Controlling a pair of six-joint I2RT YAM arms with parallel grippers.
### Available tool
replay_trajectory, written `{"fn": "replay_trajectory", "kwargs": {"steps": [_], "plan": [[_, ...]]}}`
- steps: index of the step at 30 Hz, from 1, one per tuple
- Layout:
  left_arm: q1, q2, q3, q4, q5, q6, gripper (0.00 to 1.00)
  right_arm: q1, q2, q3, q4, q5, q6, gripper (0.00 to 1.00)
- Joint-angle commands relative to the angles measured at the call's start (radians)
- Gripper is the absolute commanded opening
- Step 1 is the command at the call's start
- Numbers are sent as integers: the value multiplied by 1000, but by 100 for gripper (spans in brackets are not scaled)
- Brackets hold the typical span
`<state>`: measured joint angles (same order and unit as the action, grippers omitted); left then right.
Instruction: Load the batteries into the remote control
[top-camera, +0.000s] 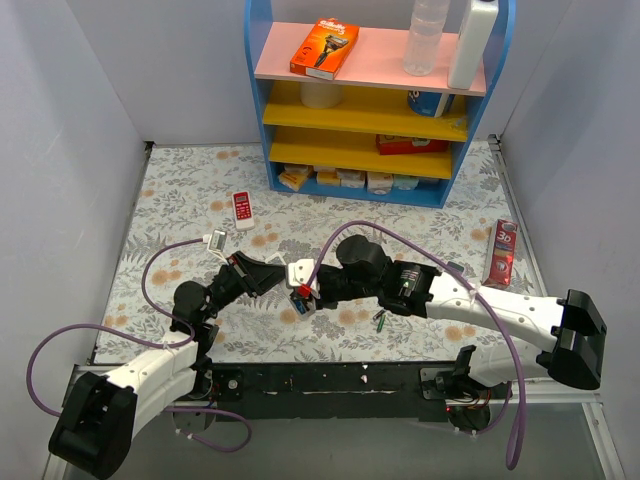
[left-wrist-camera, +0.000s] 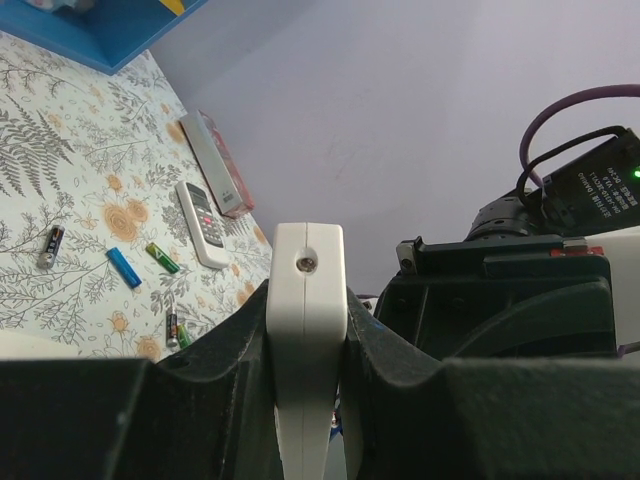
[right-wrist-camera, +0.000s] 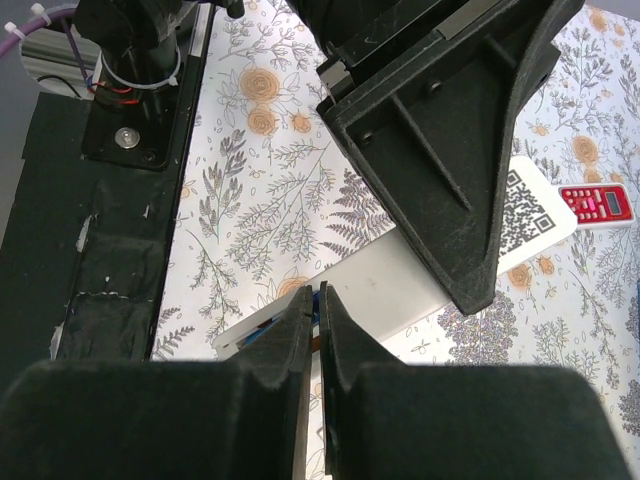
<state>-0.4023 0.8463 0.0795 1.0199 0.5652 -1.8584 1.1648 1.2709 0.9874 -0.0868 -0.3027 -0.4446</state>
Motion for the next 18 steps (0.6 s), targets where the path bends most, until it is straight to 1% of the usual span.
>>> {"fn": "replay_trajectory", "kwargs": {"steps": [1,18], "plan": [[-6,-50,42,120,4,-48,0,-16,39,-49,-87,54,7,9],[-4,-59,57,138,2,-36,0,-30,100,-75,-88,65,20,8]]}}
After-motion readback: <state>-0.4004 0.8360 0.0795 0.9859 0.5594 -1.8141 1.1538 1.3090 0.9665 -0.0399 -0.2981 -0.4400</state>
